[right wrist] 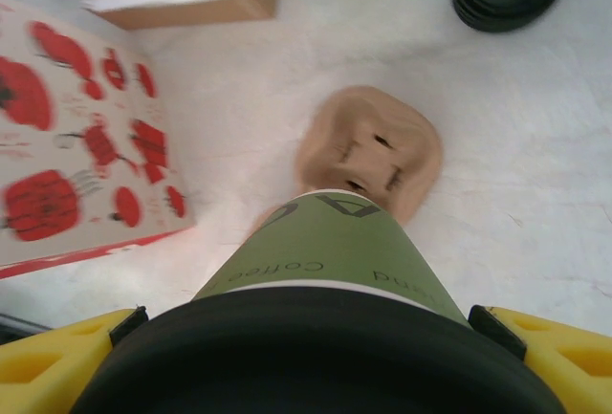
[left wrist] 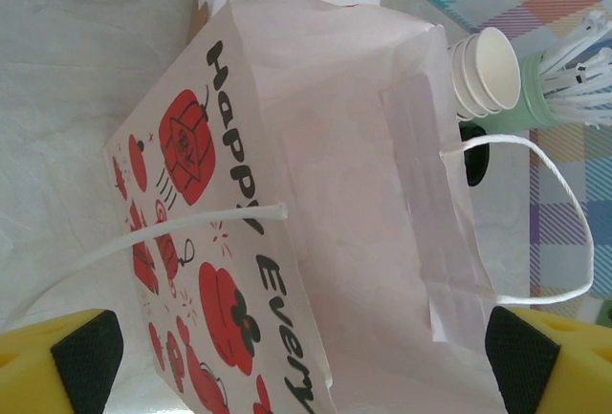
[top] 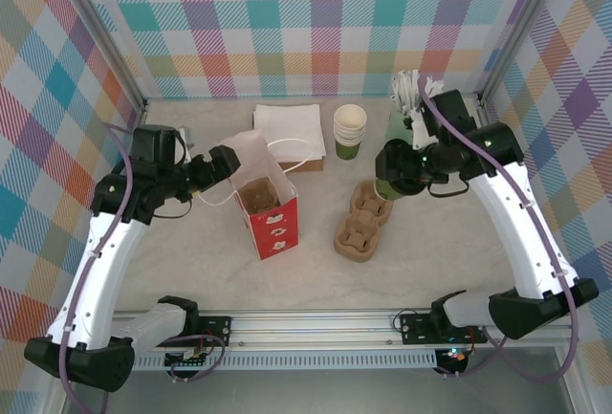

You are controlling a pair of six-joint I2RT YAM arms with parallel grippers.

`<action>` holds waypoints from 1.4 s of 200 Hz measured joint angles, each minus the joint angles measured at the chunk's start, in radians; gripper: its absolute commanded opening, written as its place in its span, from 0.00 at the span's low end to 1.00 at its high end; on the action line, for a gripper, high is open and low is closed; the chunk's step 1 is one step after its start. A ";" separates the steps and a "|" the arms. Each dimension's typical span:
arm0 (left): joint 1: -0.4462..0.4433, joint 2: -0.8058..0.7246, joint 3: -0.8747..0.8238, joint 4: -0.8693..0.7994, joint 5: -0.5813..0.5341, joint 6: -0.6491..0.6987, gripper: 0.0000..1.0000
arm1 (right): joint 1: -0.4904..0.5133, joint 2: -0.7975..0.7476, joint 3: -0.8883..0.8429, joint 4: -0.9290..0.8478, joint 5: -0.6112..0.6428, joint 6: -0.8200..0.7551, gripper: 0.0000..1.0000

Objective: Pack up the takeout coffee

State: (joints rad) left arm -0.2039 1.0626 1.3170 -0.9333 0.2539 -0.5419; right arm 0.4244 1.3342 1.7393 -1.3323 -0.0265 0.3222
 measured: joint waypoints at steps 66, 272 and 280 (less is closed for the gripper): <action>0.000 0.031 -0.086 0.065 0.111 -0.048 0.86 | 0.247 0.140 0.305 -0.020 0.006 0.086 0.82; -0.206 0.008 -0.146 0.181 0.065 -0.221 0.86 | 0.429 0.425 0.649 -0.046 0.037 0.106 0.82; -0.206 -0.003 -0.133 0.168 0.053 -0.220 0.86 | 0.431 0.443 0.664 -0.051 0.034 0.104 0.82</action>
State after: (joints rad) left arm -0.4103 1.0595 1.1843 -0.7654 0.3069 -0.7624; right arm 0.8551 1.7771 2.4031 -1.3838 0.0078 0.4259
